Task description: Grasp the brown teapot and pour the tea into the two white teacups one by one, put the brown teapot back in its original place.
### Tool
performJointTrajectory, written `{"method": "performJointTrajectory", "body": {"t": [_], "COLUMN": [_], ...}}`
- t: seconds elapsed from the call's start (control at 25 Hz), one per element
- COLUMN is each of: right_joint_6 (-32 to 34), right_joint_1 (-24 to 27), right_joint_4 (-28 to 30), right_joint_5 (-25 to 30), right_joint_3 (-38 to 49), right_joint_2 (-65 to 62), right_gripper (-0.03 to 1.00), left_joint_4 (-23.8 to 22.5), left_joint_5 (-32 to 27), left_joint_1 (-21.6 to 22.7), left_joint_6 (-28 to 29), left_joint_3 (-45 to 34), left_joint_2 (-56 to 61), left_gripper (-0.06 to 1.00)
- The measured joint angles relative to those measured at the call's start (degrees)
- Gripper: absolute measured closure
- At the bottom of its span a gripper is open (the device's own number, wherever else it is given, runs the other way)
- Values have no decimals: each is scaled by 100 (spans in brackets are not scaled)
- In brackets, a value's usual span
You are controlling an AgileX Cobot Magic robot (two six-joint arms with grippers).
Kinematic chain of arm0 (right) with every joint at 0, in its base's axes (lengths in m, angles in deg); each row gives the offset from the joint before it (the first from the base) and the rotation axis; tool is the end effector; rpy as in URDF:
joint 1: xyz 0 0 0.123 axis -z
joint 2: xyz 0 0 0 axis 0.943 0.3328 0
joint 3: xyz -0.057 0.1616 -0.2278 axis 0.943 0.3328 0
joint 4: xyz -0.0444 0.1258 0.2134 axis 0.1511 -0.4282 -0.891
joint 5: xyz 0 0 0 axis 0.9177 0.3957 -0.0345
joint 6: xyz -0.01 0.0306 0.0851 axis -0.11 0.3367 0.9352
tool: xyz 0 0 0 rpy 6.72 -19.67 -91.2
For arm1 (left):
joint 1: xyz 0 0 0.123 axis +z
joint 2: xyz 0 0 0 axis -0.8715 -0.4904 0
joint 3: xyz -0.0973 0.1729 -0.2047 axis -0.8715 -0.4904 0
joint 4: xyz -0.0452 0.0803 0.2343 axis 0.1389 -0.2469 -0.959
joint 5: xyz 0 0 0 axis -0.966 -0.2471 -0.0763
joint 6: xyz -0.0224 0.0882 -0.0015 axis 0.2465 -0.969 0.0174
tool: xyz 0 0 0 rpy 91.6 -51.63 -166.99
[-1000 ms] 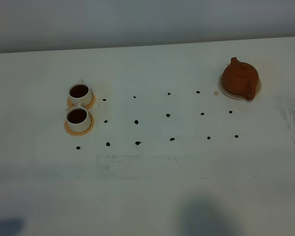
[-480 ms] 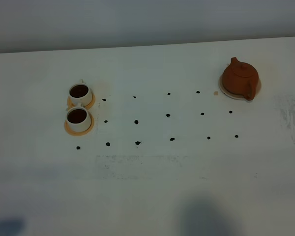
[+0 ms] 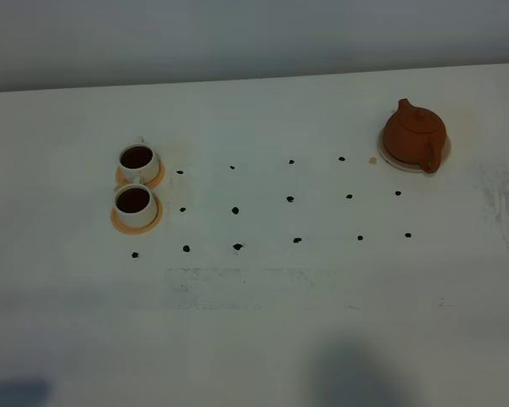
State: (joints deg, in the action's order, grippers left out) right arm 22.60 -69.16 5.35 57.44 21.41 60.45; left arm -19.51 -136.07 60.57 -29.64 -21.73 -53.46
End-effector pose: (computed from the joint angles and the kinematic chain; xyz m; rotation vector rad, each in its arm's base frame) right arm -0.0105 -0.0011 0.2785 0.0067 2.0698 -0.0477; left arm -0.0007 0.0054 0.2645 -0.0796 2.0855 0.0353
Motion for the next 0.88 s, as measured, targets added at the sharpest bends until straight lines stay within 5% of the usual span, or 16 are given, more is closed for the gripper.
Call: {"method": "performJointTrajectory", "body": {"t": [0.88], "right_joint_6": [0], "right_joint_1": [0], "right_joint_4": [0], "right_joint_5": [0], "right_joint_3": [0], "right_joint_2": [0], "right_gripper": [57], "left_joint_4": [0], "left_joint_5": [0], "left_joint_1": [0], "left_joint_6": [-11], "left_joint_3": [0], "left_joint_2": [0], "left_gripper": [63]}}
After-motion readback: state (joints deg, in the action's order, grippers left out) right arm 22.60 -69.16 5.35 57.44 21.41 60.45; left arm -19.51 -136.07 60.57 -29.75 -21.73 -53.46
